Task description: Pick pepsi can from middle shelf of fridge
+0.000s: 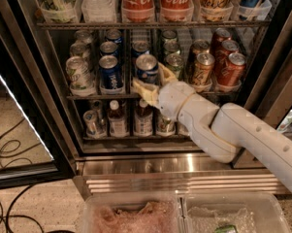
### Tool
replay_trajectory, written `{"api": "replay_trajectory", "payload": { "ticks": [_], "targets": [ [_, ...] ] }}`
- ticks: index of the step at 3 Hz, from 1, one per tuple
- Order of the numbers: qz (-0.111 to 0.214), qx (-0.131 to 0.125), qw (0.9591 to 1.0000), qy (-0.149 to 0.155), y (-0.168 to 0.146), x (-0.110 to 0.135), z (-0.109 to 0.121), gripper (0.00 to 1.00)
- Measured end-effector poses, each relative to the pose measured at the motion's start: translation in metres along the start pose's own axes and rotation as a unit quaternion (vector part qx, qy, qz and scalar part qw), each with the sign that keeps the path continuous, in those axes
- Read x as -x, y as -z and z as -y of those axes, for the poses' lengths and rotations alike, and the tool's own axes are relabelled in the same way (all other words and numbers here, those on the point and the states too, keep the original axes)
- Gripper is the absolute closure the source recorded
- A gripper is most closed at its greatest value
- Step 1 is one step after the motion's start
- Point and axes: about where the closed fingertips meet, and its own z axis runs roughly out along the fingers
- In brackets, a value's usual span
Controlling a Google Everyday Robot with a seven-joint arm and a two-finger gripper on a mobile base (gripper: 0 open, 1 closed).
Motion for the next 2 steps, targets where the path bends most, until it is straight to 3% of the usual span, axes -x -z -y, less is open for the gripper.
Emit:
{"api": "replay_trajectory", "payload": {
  "ticks": [1, 2],
  "targets": [
    [-0.1, -0.002, 0.9949, 0.017, 0.052, -0.019, -0.025, 1.0],
    [-0.125, 0.005, 0.9916, 0.033, 0.074, -0.018, -0.041, 1.0]
  ]
}}
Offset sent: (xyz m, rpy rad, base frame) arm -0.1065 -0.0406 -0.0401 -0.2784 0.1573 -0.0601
